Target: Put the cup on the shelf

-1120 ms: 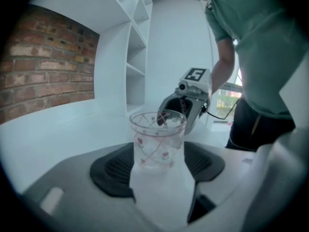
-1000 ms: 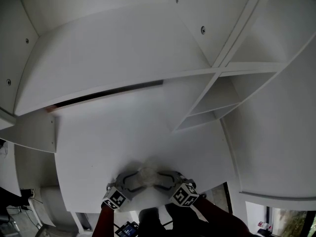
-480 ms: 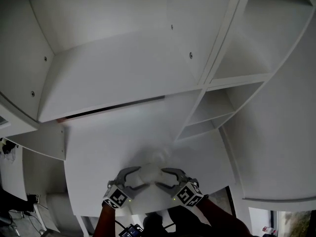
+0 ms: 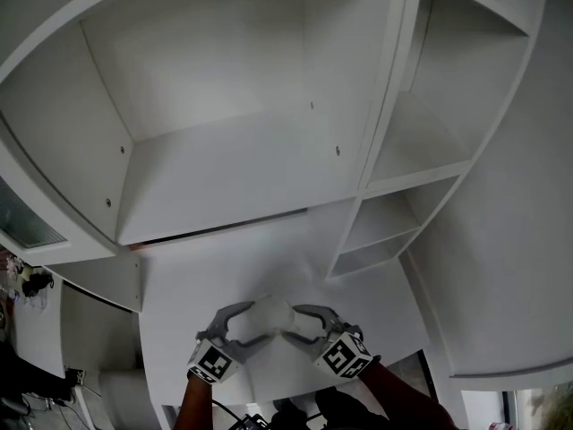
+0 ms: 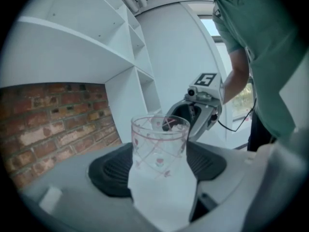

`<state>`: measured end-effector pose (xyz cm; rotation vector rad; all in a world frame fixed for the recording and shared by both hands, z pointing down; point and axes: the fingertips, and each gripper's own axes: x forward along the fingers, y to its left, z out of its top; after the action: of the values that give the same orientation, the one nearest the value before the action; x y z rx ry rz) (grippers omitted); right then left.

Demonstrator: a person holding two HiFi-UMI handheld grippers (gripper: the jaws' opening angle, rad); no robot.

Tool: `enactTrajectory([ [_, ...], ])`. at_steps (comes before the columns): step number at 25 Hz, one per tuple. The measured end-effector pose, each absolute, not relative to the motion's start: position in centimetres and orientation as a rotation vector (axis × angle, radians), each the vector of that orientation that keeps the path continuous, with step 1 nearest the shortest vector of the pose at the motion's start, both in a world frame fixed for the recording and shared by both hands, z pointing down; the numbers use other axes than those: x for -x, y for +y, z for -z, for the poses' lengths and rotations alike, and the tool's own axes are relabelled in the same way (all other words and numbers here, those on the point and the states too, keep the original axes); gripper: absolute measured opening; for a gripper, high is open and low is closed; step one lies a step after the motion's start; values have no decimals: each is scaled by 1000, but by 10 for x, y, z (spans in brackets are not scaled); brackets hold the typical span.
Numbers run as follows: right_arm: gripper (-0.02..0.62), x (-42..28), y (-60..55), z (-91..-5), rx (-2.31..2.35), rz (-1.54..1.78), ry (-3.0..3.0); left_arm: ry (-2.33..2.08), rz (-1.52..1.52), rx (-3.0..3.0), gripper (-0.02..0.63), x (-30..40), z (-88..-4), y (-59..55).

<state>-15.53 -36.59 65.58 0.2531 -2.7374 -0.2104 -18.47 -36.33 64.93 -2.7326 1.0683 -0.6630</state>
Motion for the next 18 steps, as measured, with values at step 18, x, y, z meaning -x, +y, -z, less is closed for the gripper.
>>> enactTrajectory([
  [18,250,180,-371,-508,-306,413,-2813,1103,605,2509,348,208,-498,-367],
])
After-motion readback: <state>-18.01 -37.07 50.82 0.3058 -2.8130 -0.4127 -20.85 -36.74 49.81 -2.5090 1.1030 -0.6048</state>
